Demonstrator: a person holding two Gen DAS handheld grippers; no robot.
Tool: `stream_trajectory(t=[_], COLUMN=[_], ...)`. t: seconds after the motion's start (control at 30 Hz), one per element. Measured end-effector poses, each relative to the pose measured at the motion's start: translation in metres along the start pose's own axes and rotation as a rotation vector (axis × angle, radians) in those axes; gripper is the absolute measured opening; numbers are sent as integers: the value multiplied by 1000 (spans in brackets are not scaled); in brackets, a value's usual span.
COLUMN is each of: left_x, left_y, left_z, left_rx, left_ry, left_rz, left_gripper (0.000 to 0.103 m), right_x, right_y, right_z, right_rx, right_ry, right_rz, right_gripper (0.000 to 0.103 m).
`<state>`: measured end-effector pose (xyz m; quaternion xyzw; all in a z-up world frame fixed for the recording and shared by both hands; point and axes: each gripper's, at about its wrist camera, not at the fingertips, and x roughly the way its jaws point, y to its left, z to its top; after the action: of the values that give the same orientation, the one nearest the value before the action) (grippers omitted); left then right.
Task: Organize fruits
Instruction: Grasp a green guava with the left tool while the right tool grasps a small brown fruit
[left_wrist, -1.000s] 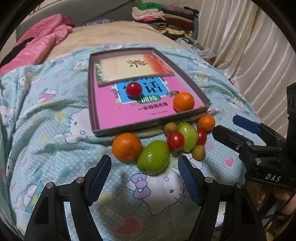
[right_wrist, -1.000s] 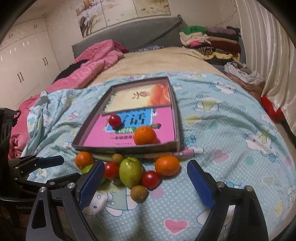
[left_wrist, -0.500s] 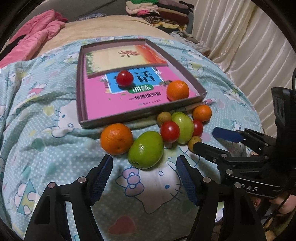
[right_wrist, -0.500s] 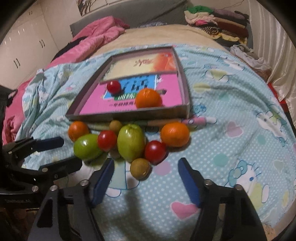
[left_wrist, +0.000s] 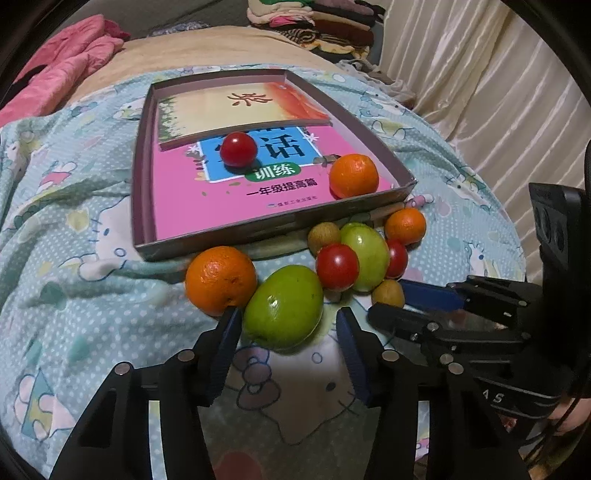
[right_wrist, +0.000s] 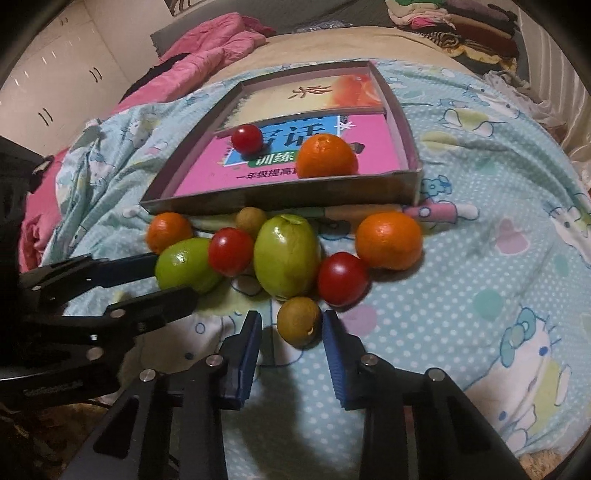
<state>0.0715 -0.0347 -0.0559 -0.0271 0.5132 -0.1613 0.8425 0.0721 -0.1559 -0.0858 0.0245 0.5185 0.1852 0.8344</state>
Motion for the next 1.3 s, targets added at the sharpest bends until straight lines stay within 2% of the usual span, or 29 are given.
stream_trajectory(t=[0.3,0.43,0.5,0.83,0.97,1.0,1.13,1.3], left_x=[10,16,19,26,28,29,31,28], left_y=[-4,-9,-9,0,-3,-3,2,0], left_z=[4,5,8,15,15,15,16,13], left_rx=[32,63,62,-23,-18,-22,-50,-38], left_ry=[18,31,36,52,51,53,55,53], left_rz=[2,-2,-21,-109,-100,-98,-129,-136], left_gripper=[53,52,52,52,51,47,47,46], right_x=[10,11,10,12,11,11,8,0], right_y=[5,3,-1,-3,0,0,0,-3], right_z=[2,3,2,3,3,4,4,3], right_rx=[-20,-10,4,0,-17,-16,-13,-5], right_ry=[23,24,24,35,33,32,25,7], right_rz=[12,20,29,11,5,8,19,26], right_gripper=[32,25,25,25,25,25,25,25])
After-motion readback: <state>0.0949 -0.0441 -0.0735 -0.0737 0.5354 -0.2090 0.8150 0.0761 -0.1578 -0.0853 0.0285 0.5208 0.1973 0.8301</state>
